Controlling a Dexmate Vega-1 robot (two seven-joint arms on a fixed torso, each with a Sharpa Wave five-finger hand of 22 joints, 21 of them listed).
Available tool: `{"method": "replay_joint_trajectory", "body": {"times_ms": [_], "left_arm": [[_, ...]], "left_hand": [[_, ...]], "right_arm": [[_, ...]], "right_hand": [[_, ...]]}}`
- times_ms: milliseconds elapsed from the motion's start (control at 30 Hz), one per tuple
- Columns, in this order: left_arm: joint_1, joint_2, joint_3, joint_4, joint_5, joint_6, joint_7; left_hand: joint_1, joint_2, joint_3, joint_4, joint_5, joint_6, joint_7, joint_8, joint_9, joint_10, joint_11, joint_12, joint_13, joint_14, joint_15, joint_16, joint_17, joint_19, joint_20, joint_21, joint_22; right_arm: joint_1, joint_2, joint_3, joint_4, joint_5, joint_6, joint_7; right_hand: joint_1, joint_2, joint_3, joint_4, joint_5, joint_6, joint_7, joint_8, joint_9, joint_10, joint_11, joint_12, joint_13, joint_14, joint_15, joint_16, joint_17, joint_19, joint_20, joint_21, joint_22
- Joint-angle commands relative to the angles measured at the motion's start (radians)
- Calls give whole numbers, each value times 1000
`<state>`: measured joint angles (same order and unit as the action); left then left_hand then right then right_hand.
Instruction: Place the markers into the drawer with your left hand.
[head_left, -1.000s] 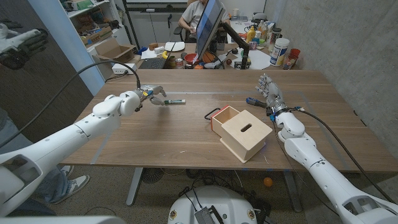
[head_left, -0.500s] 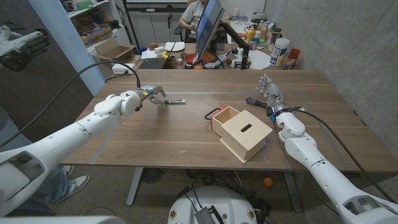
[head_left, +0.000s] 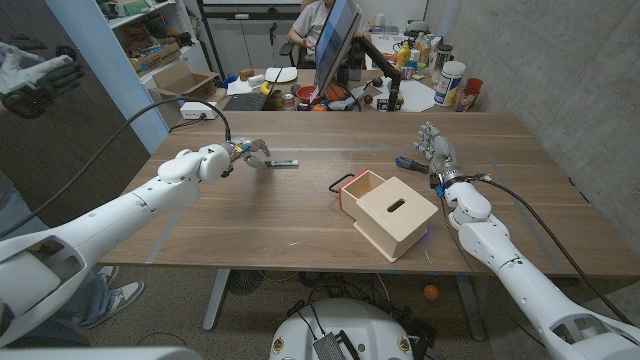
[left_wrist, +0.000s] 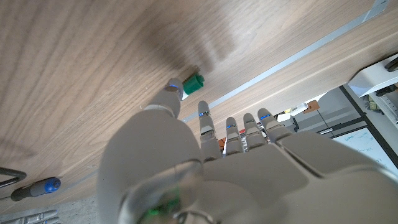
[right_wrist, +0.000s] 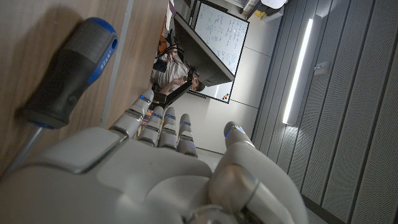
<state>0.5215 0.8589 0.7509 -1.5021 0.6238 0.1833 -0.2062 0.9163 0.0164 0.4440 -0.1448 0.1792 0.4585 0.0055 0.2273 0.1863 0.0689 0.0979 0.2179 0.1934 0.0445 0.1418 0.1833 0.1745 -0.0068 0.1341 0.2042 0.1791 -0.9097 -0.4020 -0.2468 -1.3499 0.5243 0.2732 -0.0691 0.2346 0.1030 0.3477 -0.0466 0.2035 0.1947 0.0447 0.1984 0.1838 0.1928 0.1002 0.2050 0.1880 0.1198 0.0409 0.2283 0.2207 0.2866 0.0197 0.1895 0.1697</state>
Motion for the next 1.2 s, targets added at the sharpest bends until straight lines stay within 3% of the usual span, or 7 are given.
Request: {"method": "replay_joint_trajectory", "body": {"times_ms": [33, 767, 1200], "left_arm": [[-47, -35, 36, 60, 13, -30, -12], [-98, -89, 77, 156, 0, -58, -3], [-93, -95, 90, 151, 0, -32, 5]], "left_hand": [[3, 7, -7, 1, 2, -8, -2, -5, 3, -6, 2, -1, 1, -9, 6, 0, 2, -6, 12, -3, 6], [3, 11, -15, -2, 1, 6, -2, -9, 4, 0, -3, 1, 2, -3, 0, 4, 3, -3, 15, 0, 6], [9, 15, -17, -5, 2, 25, -2, -7, 4, 10, -4, 4, 2, 5, -6, 6, 3, 4, 24, 3, 7]], "right_arm": [[3, 11, 5, 31, 6, 11, 4], [64, 40, 9, 138, 9, 45, 46], [66, 40, 22, 150, 16, 52, 60]], "right_hand": [[-7, 0, 3, -5, 5, 7, -4, -2, 2, 9, 2, -5, 4, 8, 2, -5, 2, 0, 4, 2, 2], [-9, -1, 3, -7, 5, 9, -6, -2, 2, 11, 2, -5, 4, 10, 2, -6, 2, 1, 5, 3, 2], [-11, -2, 3, -7, 5, 9, -9, -3, 2, 12, 2, -5, 4, 10, 2, -7, 2, 0, 5, 3, 2]]}}
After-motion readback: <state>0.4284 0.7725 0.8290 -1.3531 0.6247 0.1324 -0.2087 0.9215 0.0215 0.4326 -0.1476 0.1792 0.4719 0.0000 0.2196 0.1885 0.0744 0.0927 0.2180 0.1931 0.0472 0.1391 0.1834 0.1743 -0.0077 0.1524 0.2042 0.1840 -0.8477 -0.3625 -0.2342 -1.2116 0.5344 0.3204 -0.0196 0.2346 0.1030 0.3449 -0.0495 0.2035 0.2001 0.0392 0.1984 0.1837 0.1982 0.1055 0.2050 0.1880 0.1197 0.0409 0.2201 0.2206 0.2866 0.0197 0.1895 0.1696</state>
